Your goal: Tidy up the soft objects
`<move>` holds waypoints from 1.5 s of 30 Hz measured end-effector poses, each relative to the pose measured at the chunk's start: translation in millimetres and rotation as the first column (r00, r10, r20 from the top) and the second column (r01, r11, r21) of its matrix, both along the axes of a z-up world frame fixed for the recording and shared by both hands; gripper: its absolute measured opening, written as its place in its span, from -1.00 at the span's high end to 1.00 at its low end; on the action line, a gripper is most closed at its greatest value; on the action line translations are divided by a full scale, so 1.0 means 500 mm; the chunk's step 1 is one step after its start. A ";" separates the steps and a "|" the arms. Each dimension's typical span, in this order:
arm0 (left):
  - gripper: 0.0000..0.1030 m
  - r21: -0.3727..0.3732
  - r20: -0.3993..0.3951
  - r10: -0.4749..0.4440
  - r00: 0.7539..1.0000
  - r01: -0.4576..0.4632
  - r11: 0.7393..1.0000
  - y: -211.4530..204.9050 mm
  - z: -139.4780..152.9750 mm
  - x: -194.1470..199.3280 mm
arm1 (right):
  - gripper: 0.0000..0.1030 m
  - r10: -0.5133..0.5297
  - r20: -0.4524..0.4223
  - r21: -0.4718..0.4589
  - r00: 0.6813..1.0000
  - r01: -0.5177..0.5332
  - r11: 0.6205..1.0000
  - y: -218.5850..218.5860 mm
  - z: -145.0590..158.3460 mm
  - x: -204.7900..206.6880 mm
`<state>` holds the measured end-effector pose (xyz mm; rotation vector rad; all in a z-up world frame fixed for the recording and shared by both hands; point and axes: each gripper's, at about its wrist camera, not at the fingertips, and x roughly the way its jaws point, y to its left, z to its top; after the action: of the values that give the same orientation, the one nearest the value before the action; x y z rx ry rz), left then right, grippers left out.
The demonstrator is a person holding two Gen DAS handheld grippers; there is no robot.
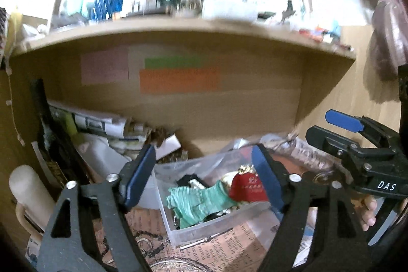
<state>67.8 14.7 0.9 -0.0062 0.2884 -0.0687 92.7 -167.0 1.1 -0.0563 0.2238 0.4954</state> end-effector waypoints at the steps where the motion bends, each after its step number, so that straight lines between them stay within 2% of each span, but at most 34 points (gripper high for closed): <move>1: -0.61 0.003 0.019 -0.003 1.000 0.003 1.000 -0.003 0.006 -0.006 | -0.58 -0.001 0.011 0.006 1.000 0.001 1.000 -0.002 0.004 -0.007; 6: -0.92 0.010 0.071 0.002 0.997 -0.003 1.000 -0.015 0.023 -0.038 | -0.71 0.006 0.040 0.031 0.999 -0.008 0.999 -0.006 0.015 -0.033; 10: -0.97 0.016 0.093 0.006 0.996 -0.007 1.000 -0.017 0.029 -0.057 | -0.95 0.003 0.051 0.039 0.999 -0.005 0.999 -0.007 0.013 -0.048; 12: -0.99 0.012 0.092 0.003 0.996 -0.004 1.000 -0.017 0.031 -0.063 | -1.00 -0.002 0.056 0.045 0.998 -0.001 0.999 -0.012 0.014 -0.056; 45: -1.00 0.002 0.080 0.005 0.997 -0.005 1.000 -0.016 0.019 -0.066 | -1.00 -0.005 0.042 0.059 0.999 0.003 0.998 -0.010 0.008 -0.072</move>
<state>34.6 6.7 10.5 -0.0019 0.2088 -0.0636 56.8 -172.2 5.2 -0.0084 0.1683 0.4960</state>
